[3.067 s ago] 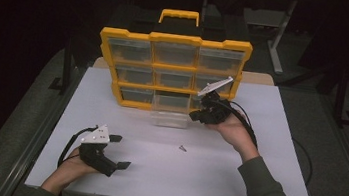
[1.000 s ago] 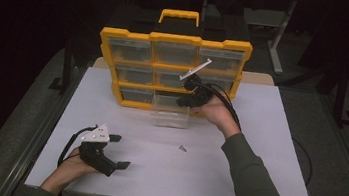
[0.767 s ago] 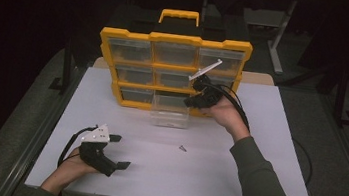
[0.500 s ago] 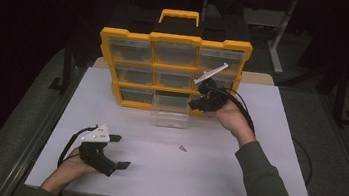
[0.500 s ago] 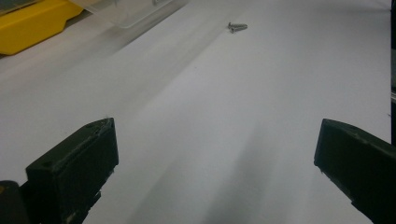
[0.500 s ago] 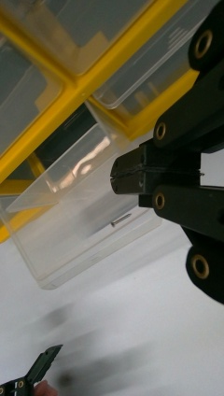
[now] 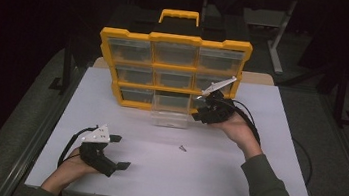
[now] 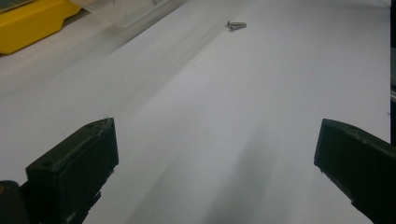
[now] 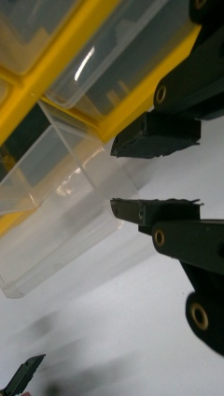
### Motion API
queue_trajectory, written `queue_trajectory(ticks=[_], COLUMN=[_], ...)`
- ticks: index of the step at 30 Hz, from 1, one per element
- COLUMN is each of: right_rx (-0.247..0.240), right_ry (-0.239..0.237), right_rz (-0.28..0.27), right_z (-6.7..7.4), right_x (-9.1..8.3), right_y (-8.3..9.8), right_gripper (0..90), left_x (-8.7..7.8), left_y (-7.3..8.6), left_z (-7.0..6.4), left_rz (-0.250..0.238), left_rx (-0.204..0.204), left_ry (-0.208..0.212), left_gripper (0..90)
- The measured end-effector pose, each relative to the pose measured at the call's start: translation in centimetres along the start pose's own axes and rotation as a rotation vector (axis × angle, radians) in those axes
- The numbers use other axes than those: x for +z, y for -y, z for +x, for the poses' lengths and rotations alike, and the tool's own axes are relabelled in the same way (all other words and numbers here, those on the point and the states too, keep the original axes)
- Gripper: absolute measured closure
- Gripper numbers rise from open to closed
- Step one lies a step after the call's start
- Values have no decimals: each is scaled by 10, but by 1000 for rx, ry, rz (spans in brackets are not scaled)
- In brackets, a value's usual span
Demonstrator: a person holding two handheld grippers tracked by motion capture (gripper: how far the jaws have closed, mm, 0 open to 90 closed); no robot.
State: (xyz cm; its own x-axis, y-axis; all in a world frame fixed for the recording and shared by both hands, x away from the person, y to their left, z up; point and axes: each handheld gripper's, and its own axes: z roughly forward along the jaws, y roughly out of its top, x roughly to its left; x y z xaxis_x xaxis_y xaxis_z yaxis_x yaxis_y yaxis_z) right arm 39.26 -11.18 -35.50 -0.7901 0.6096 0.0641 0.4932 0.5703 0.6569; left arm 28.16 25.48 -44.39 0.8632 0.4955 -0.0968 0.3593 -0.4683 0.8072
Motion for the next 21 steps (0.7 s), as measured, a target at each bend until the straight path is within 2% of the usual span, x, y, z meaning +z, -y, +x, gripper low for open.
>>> queue_trajectory(ticks=[1, 7, 14, 21], right_rx=[0, 17, 30, 30], right_ry=[0, 12, 16, -4], right_rz=[0, -11, -3, -4], right_z=[0, 2, 4, 12], right_x=[0, 5, 12, 18], right_y=[0, 15, 29, 38], right_gripper=[604, 450, 378, 339], left_x=[0, 0, 0, 0], left_y=[0, 0, 0, 0], left_z=[0, 0, -1, -1], left_rz=[1, 1, -1, -2], left_rx=[0, 1, 4, 7], left_ry=[0, 2, 3, 0], left_gripper=[0, 0, 0, 0])
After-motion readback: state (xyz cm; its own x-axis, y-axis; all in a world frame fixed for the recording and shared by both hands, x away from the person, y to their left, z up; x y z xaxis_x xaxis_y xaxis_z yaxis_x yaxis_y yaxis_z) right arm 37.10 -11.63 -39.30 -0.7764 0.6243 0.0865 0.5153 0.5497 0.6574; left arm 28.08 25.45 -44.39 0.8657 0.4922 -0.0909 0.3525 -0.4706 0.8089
